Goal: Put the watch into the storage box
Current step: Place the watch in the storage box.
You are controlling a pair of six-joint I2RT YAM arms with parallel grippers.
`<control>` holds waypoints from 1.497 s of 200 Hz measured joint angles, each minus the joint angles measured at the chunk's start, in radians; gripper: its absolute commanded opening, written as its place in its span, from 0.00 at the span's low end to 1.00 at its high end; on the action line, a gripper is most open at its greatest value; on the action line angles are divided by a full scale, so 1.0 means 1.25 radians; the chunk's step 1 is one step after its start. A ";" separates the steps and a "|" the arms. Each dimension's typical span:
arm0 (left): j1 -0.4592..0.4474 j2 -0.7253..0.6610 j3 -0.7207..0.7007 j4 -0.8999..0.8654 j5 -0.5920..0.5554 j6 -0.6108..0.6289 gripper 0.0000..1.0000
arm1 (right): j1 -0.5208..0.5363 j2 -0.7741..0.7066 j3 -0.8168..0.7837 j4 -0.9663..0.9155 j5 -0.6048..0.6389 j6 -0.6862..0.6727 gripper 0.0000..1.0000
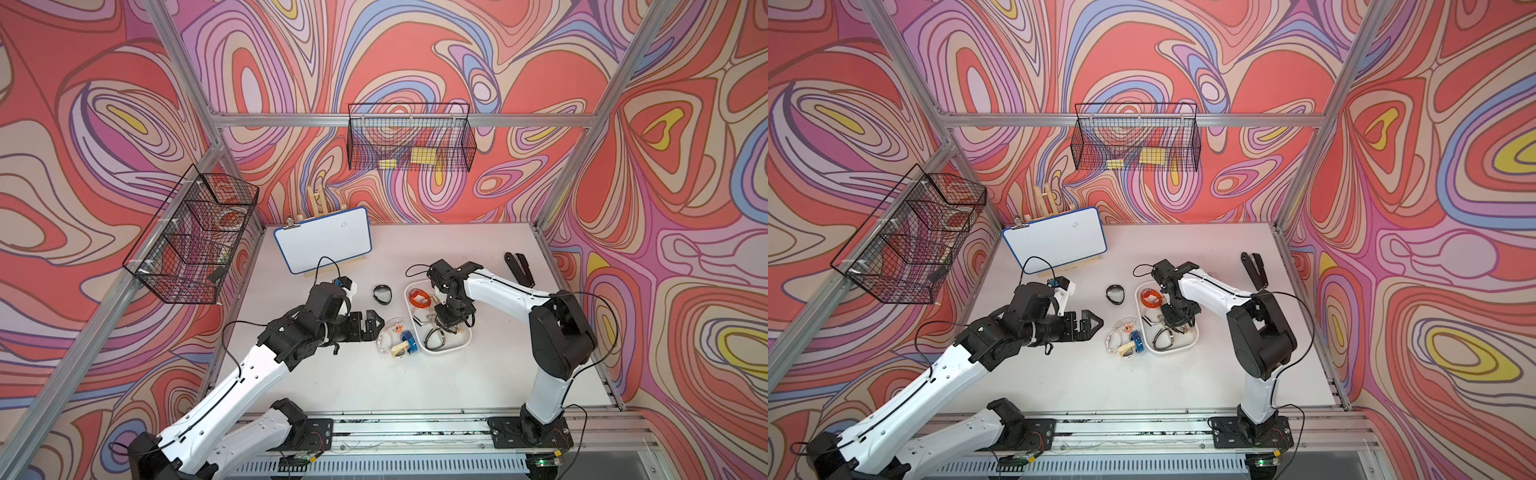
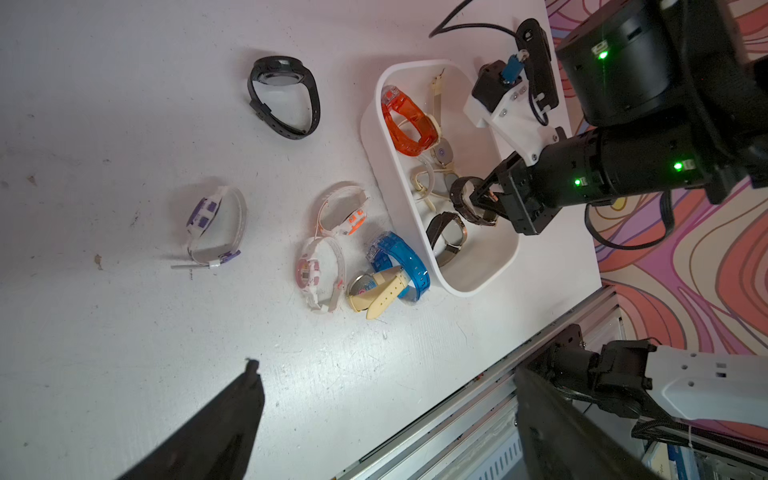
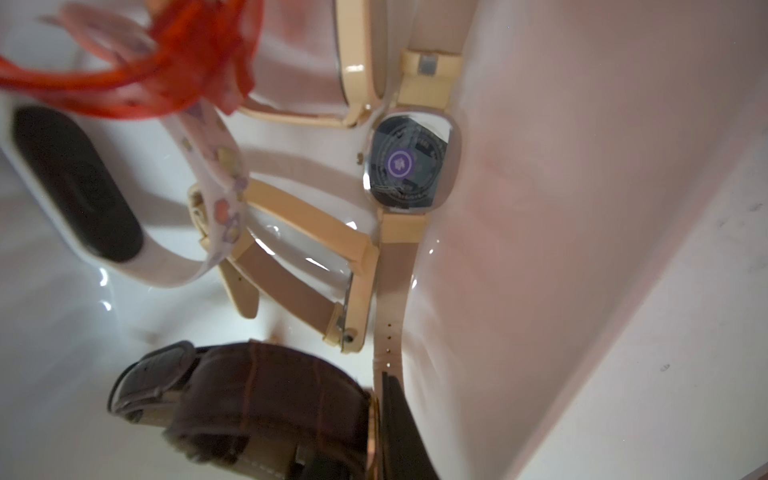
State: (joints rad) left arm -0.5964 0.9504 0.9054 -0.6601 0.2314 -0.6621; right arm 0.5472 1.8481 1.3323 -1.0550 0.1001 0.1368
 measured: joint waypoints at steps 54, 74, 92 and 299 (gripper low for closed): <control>0.000 0.001 0.000 0.000 0.000 0.000 0.99 | -0.003 0.002 -0.001 0.006 0.013 -0.002 0.14; 0.000 0.001 0.000 0.000 0.000 0.000 0.99 | -0.003 0.002 -0.002 0.009 0.013 -0.001 0.20; 0.000 0.001 0.000 0.000 0.000 0.000 0.99 | -0.003 0.002 -0.002 0.009 0.012 -0.004 0.27; 0.000 0.146 -0.020 -0.002 -0.079 0.041 0.99 | -0.004 -0.614 -0.201 0.163 -0.253 0.070 0.98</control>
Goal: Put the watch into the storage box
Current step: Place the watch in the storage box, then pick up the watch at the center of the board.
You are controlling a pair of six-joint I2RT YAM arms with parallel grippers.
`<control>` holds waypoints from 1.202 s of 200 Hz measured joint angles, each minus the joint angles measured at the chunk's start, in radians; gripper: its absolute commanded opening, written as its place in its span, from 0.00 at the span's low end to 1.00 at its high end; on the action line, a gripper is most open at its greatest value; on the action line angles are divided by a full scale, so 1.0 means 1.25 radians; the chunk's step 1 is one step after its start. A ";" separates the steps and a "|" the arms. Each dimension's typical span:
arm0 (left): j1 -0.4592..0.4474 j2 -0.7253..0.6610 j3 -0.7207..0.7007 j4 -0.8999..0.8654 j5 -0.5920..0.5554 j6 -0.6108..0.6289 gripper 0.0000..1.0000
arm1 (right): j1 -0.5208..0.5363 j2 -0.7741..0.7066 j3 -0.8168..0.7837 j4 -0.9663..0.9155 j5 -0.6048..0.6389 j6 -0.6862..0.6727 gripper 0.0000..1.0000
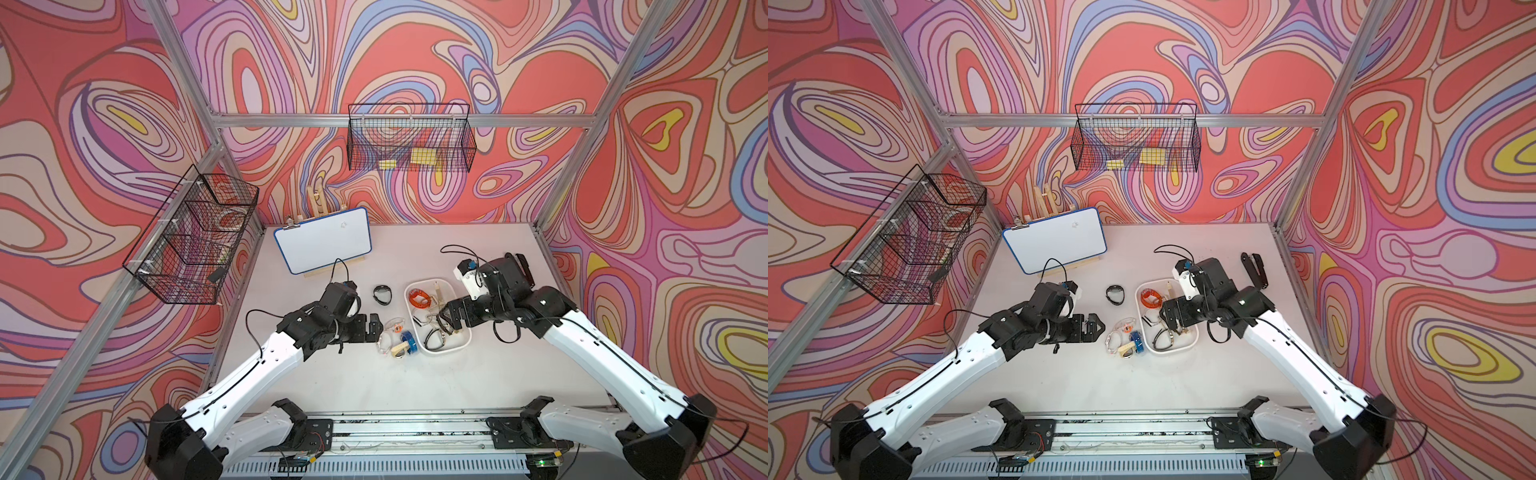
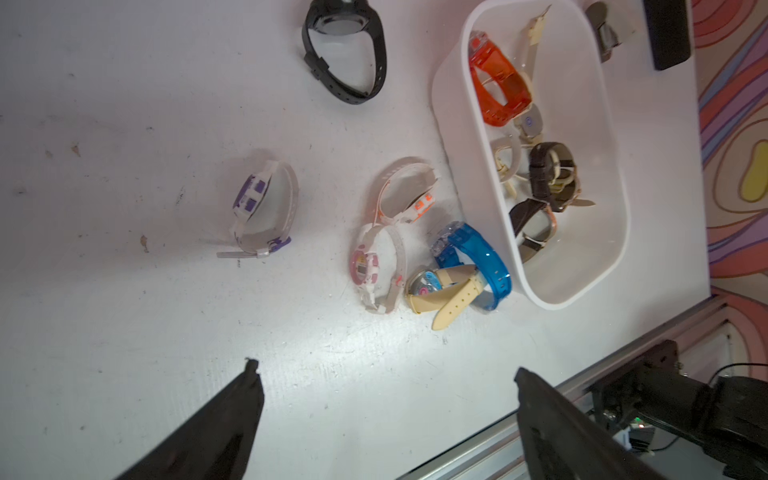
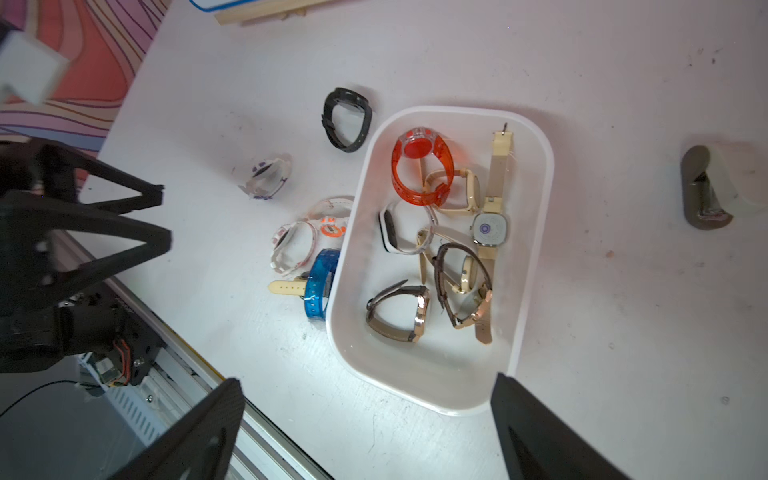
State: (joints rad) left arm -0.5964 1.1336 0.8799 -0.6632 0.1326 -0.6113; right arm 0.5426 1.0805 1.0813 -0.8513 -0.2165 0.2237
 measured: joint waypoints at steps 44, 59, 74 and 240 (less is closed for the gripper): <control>0.002 0.149 0.040 -0.025 -0.105 0.051 0.88 | 0.000 -0.082 -0.115 0.066 -0.089 0.048 0.98; 0.006 0.189 0.060 -0.030 -0.140 0.069 0.80 | 0.000 -0.105 -0.144 0.077 -0.110 0.063 0.98; 0.015 0.227 0.084 -0.034 -0.173 0.088 0.75 | 0.000 -0.130 -0.161 0.080 -0.123 0.073 0.98; 0.060 0.504 0.212 -0.038 -0.268 0.220 0.66 | 0.000 -0.208 -0.209 0.083 -0.178 0.113 0.98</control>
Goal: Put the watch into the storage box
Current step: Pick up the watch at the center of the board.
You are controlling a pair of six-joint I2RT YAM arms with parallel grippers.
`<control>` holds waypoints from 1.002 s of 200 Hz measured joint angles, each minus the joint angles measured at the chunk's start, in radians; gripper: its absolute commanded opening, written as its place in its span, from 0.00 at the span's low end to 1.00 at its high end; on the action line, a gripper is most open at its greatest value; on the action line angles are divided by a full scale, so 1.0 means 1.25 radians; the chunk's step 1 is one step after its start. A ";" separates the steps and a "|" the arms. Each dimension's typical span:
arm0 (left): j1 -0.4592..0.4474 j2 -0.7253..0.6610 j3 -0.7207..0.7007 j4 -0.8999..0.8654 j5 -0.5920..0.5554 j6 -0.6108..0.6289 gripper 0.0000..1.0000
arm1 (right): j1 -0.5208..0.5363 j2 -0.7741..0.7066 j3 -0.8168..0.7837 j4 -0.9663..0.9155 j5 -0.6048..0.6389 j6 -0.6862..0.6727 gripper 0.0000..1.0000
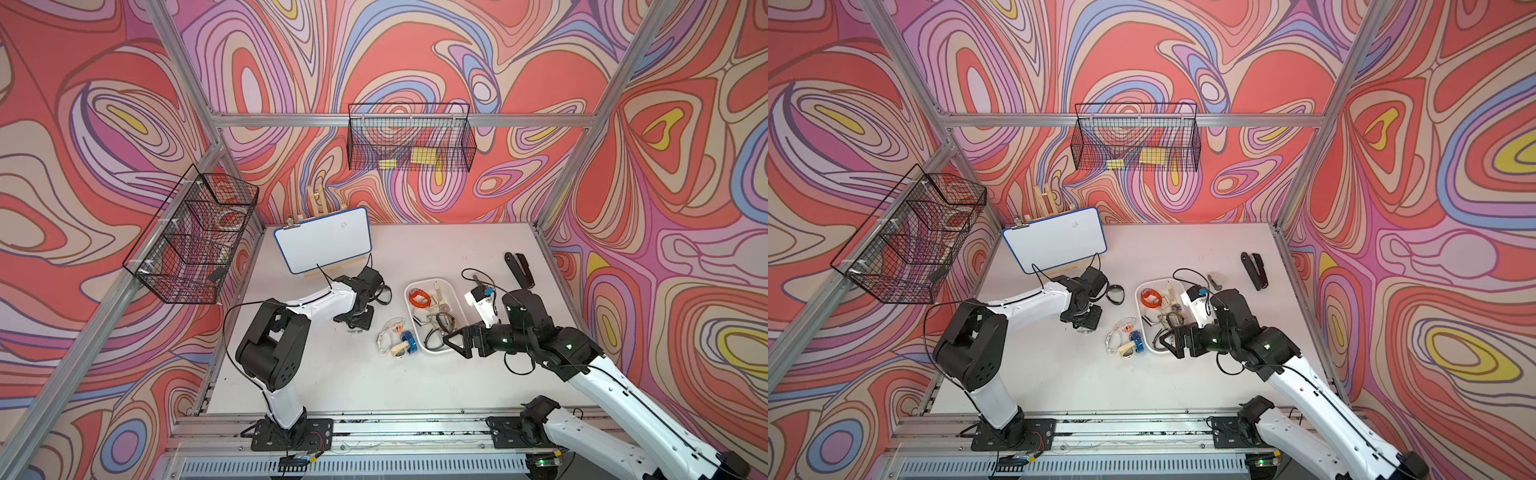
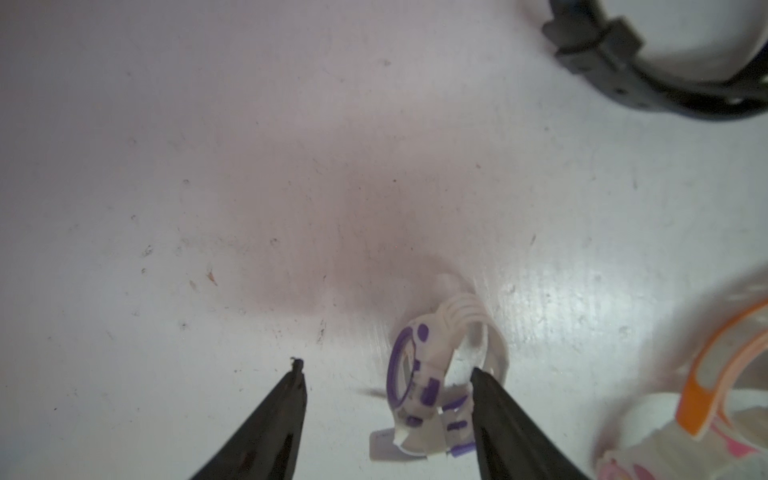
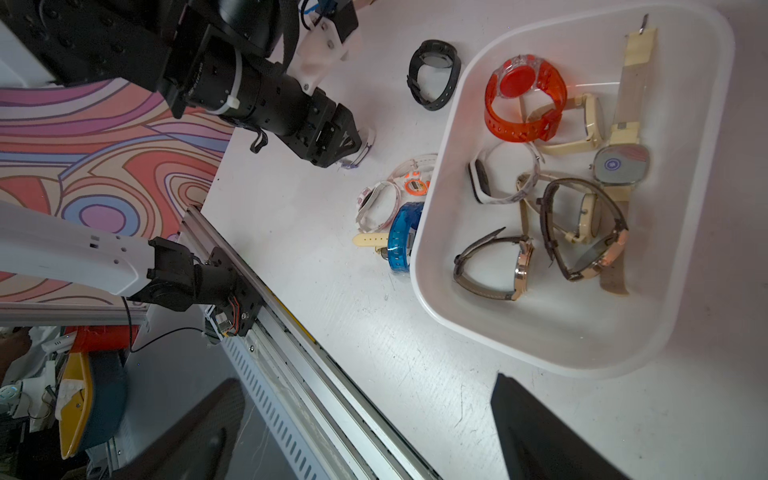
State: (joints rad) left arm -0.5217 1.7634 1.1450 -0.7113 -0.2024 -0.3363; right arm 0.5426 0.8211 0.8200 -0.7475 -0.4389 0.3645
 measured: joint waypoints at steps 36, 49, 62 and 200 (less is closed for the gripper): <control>0.005 0.000 0.002 0.000 -0.003 0.006 0.54 | 0.000 0.002 -0.002 0.000 -0.003 0.001 0.98; 0.005 0.002 0.002 0.000 -0.006 0.007 0.52 | 0.000 0.007 -0.002 0.000 -0.003 0.001 0.98; 0.008 0.007 0.002 0.000 -0.006 0.007 0.51 | 0.000 0.012 -0.002 0.000 -0.003 0.001 0.98; 0.010 0.039 0.002 0.007 0.044 0.017 0.12 | 0.000 0.016 -0.002 0.001 -0.001 0.001 0.98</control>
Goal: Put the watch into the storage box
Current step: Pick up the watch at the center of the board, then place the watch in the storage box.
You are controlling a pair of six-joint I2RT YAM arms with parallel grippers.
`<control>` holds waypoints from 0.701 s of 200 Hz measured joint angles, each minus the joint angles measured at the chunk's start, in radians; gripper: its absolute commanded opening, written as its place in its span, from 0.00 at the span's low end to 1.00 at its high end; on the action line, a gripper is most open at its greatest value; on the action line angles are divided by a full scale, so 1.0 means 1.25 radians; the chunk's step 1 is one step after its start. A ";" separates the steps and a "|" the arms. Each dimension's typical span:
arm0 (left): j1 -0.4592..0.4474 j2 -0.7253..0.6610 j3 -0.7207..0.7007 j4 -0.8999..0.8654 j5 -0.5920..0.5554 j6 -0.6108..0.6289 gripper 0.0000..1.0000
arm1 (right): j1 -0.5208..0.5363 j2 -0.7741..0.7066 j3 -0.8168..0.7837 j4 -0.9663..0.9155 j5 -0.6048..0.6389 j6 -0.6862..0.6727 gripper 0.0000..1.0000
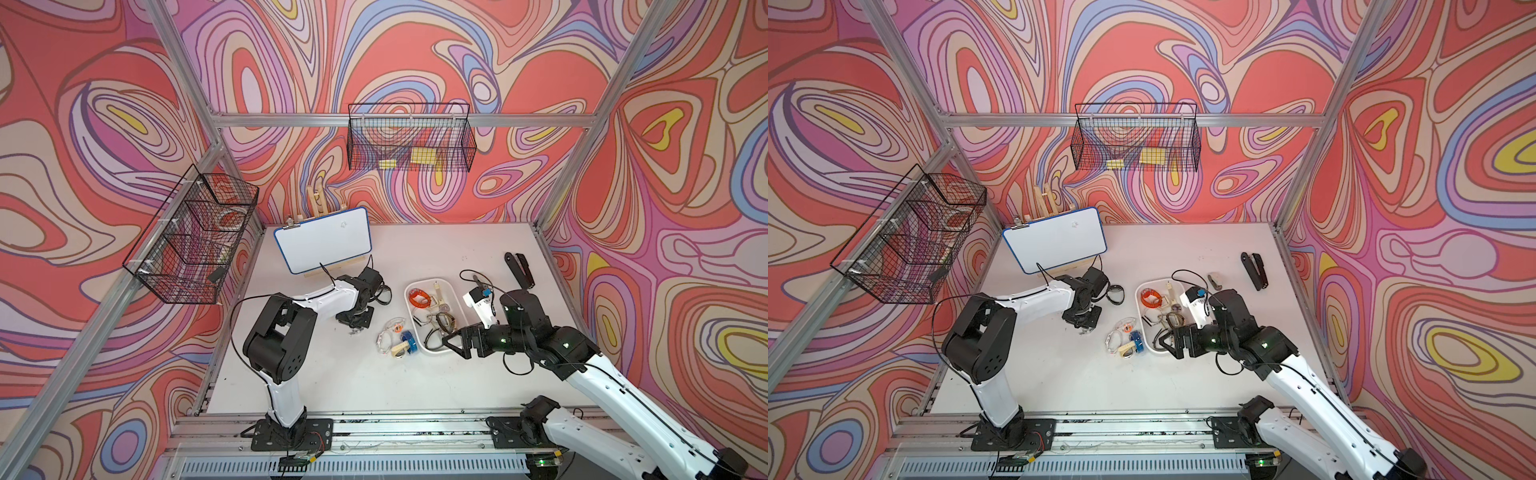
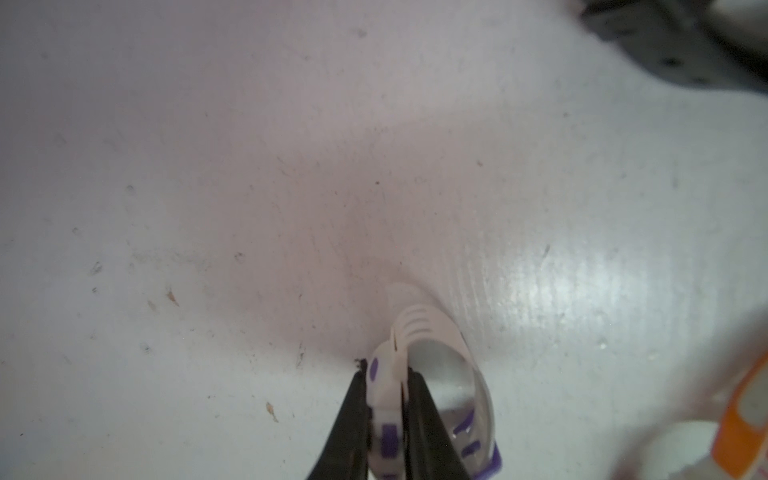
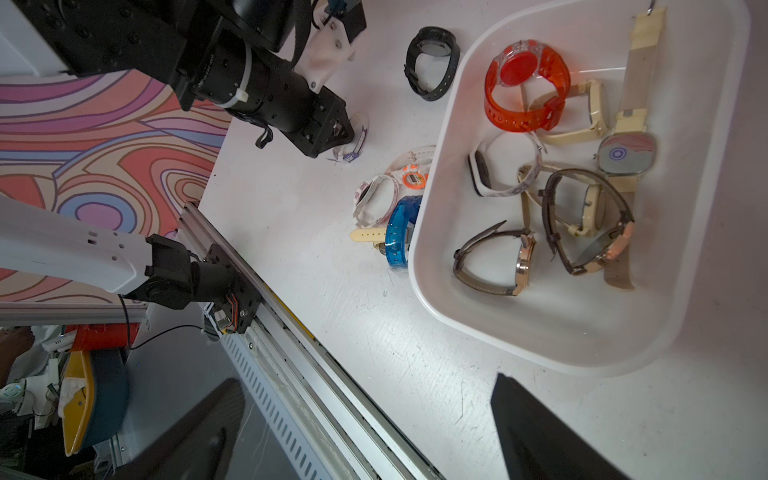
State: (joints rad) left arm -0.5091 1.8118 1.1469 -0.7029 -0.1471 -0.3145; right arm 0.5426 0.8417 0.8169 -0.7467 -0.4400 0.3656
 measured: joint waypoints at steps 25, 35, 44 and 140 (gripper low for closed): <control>-0.005 -0.024 0.000 -0.003 0.027 -0.003 0.11 | 0.000 0.000 0.000 0.000 0.004 0.000 0.98; -0.009 -0.043 0.000 -0.009 0.035 -0.006 0.11 | 0.000 0.000 0.000 0.000 0.005 0.000 0.98; -0.018 -0.065 0.002 -0.016 0.045 -0.010 0.11 | 0.000 -0.001 0.000 0.000 0.006 0.000 0.98; -0.239 -0.093 0.272 -0.100 0.140 -0.084 0.11 | 0.000 -0.015 0.000 -0.001 0.039 0.011 0.98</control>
State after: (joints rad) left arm -0.8082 1.6955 1.4868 -0.8276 0.0280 -0.4191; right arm 0.5426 0.8227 0.8169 -0.7479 -0.3908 0.3790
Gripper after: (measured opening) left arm 0.166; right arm 0.983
